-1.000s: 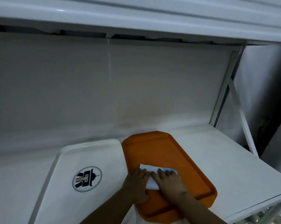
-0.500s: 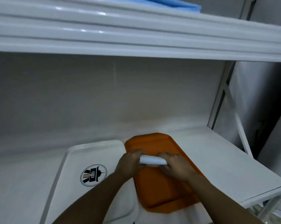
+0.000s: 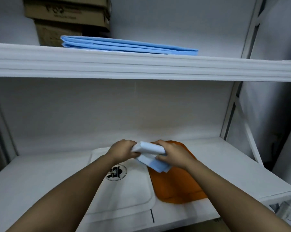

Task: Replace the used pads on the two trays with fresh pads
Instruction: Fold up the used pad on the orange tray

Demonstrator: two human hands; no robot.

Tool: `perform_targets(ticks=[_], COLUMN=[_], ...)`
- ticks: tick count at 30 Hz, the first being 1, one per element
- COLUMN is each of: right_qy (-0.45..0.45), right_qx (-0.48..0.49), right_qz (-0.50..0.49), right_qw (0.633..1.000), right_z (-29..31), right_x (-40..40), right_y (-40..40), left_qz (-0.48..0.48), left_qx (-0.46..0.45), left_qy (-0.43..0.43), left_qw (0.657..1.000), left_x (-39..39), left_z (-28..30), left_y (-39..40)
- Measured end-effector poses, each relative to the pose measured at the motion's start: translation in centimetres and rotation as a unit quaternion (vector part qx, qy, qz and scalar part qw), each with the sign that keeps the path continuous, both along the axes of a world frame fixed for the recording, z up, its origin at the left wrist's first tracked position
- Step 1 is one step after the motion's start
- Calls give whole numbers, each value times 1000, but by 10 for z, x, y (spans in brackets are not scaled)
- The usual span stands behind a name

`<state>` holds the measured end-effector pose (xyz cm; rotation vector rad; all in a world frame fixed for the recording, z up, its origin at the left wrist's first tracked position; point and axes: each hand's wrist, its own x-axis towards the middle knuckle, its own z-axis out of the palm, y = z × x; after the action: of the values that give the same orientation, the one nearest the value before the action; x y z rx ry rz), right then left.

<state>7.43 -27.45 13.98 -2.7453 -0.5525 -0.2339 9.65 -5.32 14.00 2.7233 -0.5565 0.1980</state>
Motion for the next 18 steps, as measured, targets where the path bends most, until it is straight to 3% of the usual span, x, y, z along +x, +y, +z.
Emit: perform_targets(ticks=[4, 7, 18], right_qy=[-31, -54, 21], right_qx=[-37, -13, 98], right_qz=[-31, -21, 35], right_qw=[998, 998, 994], right_z=[11, 12, -14], right_x=[-16, -28, -83], right_y=[21, 33, 78], left_qz=[10, 21, 63], left_qx=[14, -3, -69], left_qy=[-17, -19, -2], left_qw=[1000, 1000, 996], left_x=[-32, -49, -126], left_z=[17, 25, 6], left_y=[19, 34, 75])
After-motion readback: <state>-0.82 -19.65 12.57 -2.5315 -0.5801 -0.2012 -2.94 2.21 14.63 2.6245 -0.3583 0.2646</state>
